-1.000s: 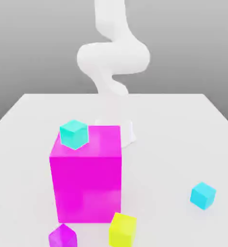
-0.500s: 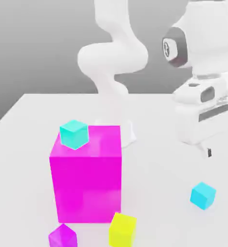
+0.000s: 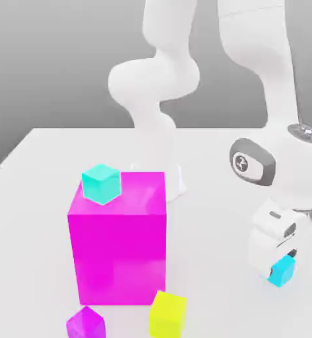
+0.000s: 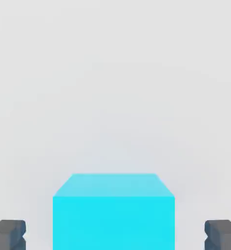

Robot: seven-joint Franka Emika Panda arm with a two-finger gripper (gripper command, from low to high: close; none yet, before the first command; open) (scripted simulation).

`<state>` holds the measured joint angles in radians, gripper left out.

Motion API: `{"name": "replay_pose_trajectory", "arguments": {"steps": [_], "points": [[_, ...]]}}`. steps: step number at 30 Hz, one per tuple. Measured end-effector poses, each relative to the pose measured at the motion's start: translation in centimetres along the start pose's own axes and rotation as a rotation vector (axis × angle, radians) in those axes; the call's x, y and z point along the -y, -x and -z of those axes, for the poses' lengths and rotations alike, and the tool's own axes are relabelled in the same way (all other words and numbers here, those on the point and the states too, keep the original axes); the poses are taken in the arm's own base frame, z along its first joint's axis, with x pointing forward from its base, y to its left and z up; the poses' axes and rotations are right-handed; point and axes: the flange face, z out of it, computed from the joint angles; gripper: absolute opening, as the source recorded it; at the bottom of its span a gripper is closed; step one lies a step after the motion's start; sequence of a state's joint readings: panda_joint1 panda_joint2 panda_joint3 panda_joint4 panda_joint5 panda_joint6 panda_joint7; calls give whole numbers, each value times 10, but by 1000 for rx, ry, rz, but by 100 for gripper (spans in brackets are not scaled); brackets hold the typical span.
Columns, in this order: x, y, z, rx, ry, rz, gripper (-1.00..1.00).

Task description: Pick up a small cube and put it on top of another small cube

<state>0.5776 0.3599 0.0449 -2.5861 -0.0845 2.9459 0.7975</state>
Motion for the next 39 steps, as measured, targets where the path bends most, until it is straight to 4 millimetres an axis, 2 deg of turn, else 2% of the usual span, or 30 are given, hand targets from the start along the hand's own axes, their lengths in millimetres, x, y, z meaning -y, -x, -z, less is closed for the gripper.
{"name": "replay_pose_trajectory", "arguments": {"steps": [5, 11, 13, 18, 21, 24, 29, 33, 34, 35, 38, 39], "points": [[0, 0, -1, -1, 0, 0, -100], [-1, -1, 57, 2, -1, 4, -100], [-15, -16, 79, 16, -13, 41, -100], [-78, -63, 139, 37, -50, 135, -100], [-114, -77, 175, 36, -64, 222, -100], [-160, -87, 211, 28, -68, 292, -100], [-248, -86, 268, 11, -50, 387, -100], [-322, -65, 311, 3, -17, 445, -100], [-336, -59, 314, 3, -10, 454, -100], [-343, -57, 309, 3, -6, 458, -100], [-349, -54, 272, 3, -2, 462, -100], [-349, -53, 264, 3, -2, 462, 100]]}}
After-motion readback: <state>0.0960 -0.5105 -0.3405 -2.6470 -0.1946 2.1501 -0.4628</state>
